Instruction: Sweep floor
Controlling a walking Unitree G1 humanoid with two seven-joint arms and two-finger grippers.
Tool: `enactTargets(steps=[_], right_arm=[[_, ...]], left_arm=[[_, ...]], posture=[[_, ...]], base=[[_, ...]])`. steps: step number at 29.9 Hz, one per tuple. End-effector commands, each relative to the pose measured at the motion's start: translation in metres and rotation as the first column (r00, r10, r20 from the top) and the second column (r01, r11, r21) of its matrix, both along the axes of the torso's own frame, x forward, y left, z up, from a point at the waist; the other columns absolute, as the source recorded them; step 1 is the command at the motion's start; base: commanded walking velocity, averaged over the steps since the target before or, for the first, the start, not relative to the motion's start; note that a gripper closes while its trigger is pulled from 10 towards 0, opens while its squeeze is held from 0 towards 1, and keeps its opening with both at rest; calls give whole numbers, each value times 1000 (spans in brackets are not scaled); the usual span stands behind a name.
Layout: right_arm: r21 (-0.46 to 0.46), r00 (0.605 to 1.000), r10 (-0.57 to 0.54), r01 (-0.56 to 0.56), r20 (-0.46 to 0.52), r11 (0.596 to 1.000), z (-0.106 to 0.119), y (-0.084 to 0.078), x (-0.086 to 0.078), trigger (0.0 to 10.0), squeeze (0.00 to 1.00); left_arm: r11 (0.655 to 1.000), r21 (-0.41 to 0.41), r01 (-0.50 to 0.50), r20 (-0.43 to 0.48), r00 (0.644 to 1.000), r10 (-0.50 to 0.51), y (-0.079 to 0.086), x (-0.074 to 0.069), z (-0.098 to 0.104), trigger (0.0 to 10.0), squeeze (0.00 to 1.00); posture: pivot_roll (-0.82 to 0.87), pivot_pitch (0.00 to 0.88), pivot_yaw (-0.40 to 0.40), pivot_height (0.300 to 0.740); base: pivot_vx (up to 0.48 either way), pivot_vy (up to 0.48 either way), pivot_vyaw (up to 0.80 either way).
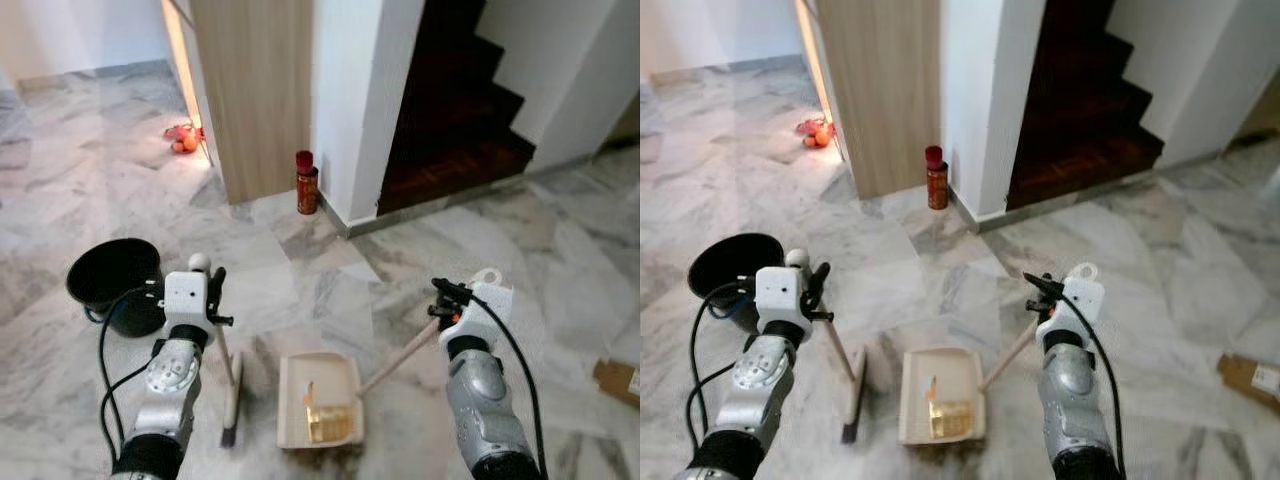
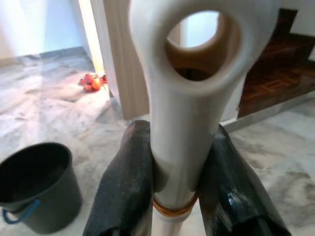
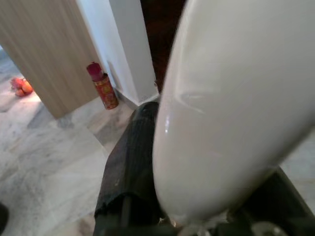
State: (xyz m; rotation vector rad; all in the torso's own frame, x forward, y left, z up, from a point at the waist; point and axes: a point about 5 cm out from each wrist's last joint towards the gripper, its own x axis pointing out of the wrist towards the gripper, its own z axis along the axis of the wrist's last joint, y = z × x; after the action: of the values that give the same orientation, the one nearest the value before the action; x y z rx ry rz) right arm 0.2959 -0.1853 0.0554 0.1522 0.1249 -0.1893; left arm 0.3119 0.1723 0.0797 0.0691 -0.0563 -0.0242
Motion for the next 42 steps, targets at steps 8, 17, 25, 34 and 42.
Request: enactTargets(steps=[8,17,25,34,42], right_arm=[[-3,998,13,-13,61,1000,14,5,8,10000,0],[-3,998,15,-15,58,1000,14,5,7,10000,0],[-15,998,29,-28,64,999,15,9,8,10000,0],[-6,998,24,-24,60,1000,13,9,7,10000,0],[-2,998,20,-20,56,1000,12,10,7,10000,0]], left_arm=[[1000,10,-4,46,999,4,3,2,11,10000,0],[1000,10,-11,48,999,10,5,2,11,10000,0],[1000,16,-16,50,999,15,7,2,12,10000,0],[1000,22,-11,52,999,10,7,2,14,10000,0],[1000,30,-3,52,999,1,6,2,14,10000,0]], posture=[[-38,0,-40,740],[-32,0,-41,740],[-26,0,-36,740],[-27,0,-30,740],[-27,0,-27,740]], base=[[0,327,0],[0,328,0],[0,325,0],[0,284,0],[0,135,0]])
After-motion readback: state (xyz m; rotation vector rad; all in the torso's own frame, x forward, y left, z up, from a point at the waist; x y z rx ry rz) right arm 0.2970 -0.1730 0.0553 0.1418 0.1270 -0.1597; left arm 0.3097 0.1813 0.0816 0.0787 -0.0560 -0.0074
